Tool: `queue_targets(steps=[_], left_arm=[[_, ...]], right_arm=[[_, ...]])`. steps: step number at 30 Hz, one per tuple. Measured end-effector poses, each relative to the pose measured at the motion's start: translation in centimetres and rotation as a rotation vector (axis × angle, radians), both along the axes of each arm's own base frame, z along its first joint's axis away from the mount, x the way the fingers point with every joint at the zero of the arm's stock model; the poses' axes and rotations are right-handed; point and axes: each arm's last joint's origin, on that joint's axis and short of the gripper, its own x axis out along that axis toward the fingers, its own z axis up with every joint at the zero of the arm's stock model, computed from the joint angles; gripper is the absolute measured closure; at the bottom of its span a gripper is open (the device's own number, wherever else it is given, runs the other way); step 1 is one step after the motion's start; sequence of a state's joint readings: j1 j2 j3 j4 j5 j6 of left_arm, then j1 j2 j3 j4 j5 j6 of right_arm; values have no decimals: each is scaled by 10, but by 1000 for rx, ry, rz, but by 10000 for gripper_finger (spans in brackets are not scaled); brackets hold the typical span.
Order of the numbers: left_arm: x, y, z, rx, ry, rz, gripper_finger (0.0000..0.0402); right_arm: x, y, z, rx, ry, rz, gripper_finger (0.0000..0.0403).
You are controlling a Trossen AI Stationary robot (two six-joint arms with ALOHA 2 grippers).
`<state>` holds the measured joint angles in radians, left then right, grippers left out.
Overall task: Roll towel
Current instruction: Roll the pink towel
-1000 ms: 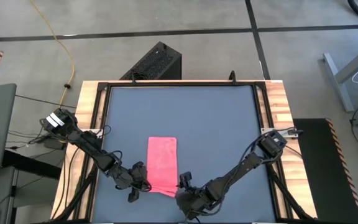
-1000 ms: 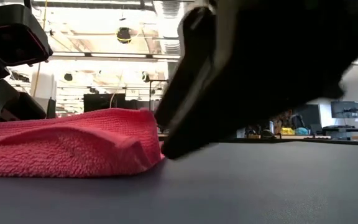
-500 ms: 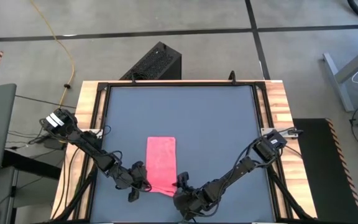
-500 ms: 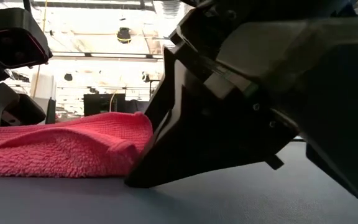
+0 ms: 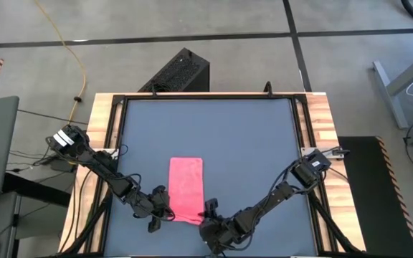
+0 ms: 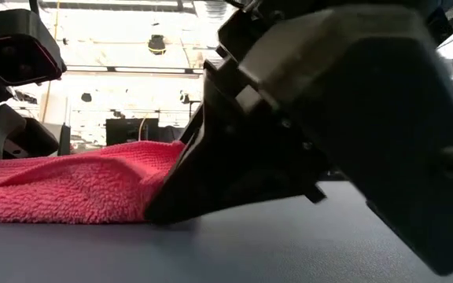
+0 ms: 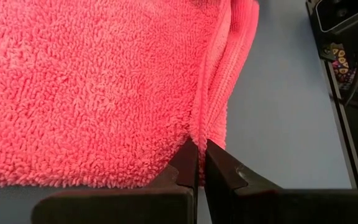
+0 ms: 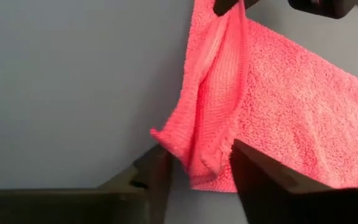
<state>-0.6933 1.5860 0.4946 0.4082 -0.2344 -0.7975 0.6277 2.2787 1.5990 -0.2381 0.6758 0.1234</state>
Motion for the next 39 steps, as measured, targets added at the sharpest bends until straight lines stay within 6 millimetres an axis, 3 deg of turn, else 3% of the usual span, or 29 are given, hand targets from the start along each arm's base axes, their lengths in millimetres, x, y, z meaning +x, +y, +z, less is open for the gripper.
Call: queue_targets(steps=[6,11,16,20,29,39], left_arm=[[-1,-2,0,-13,7,-11,401],[-4,-5,0,-21,8,-21,401],[-7,-9,0,-36,17,-49,401],[-7,-10,1,-54,21,-99,397],[-6,-12,6,-4,-53,-186,343],[-21,0,38,57,-80,-244,309]], right_arm=[[-2,2,0,0,0,5,333],[-4,6,0,0,-1,14,381],[-4,5,0,30,-11,-11,384],[2,-2,-1,156,8,-49,382],[11,-15,-1,303,63,-71,385],[11,-15,-1,321,75,-72,385]])
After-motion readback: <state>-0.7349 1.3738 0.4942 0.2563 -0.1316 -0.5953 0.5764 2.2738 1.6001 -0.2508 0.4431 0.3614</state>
